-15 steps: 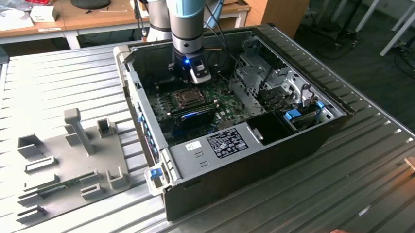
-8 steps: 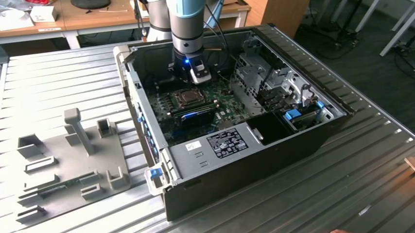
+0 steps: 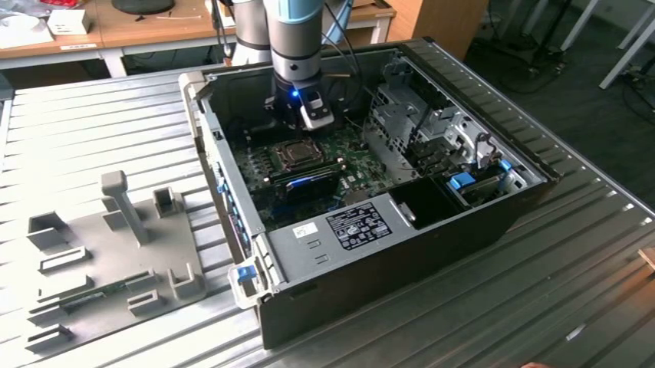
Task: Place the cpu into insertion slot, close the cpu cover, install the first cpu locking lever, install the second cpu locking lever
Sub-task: 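Install the first cpu locking lever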
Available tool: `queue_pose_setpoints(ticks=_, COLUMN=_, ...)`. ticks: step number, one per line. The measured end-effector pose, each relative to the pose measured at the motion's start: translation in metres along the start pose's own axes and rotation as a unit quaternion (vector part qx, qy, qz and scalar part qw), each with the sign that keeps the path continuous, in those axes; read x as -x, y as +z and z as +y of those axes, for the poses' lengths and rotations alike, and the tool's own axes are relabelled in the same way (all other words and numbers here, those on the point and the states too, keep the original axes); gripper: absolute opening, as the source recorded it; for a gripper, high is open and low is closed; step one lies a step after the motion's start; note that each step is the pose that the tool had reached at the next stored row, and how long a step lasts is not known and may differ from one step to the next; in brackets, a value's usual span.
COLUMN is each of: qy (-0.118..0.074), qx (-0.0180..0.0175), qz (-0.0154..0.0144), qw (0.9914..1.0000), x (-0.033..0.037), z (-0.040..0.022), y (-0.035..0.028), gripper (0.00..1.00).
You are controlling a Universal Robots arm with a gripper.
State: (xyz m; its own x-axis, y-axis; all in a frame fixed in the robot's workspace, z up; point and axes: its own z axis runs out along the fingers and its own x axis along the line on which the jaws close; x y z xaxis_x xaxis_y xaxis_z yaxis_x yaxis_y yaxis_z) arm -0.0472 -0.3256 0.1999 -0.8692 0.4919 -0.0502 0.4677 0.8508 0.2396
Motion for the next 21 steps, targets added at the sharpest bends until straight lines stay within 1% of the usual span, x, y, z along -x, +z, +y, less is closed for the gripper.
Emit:
queue_pose_setpoints(ticks=2, qy=0.0, qx=-0.0001, qz=0.0, qw=1.0, x=0.0001, z=0.0005, y=-0.0019, gripper=0.1)
queue_pose_setpoints(ticks=11, qy=0.0, qx=0.0004, qz=0.0003, qw=1.0, x=0.0001, z=0.0004, y=-0.0021, gripper=0.1)
queue_pose_setpoints(ticks=13, qy=0.001, qx=0.0042, qz=0.0024, qw=0.99999, x=0.0003, z=0.0001, y=-0.0022, gripper=0.1)
queue_pose_setpoints(ticks=17, qy=0.001, qx=0.0058, qz=0.0031, qw=0.99998, x=0.0011, z=-0.0013, y=-0.0024, gripper=0.1)
queue_pose_setpoints(ticks=20, qy=0.002, qx=0.0106, qz=0.0057, qw=0.99993, x=0.0019, z=-0.0026, y=-0.0027, gripper=0.1)
queue_pose_setpoints(ticks=21, qy=0.002, qx=0.0114, qz=0.0061, qw=0.99991, x=0.002, z=-0.0028, y=-0.0028, gripper=0.1)
